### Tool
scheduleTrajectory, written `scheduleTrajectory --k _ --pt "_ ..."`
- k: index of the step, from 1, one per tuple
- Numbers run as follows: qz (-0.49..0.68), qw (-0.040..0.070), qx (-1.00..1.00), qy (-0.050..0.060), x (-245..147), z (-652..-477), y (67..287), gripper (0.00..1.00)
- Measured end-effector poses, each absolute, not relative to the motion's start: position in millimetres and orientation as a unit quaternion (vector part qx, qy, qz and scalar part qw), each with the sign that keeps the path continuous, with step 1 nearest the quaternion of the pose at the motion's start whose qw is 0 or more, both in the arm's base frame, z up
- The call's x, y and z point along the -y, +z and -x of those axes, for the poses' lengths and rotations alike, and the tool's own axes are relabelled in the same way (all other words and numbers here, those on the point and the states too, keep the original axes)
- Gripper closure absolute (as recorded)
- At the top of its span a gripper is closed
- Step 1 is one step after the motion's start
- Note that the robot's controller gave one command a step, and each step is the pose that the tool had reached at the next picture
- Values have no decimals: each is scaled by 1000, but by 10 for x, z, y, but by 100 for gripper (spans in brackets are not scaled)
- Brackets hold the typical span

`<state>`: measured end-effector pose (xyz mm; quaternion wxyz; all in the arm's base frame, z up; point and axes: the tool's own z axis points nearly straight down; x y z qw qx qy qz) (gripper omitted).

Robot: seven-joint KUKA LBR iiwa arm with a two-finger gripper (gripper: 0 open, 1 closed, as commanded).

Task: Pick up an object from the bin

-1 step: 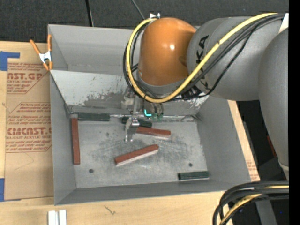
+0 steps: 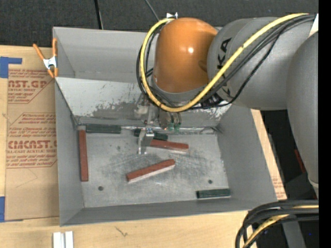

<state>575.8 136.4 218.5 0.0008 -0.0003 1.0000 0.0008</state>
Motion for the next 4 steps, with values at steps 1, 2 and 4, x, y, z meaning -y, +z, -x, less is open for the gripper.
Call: scheduleTrajectory --k 1,2,4 --pt "-20 3 -1000 1 -1160 -5661 1561 0" --pt "-23 -1 -1000 0 -960 -5765 1187 0" --pt "89 0 -996 1 -1039 -5087 816 100"
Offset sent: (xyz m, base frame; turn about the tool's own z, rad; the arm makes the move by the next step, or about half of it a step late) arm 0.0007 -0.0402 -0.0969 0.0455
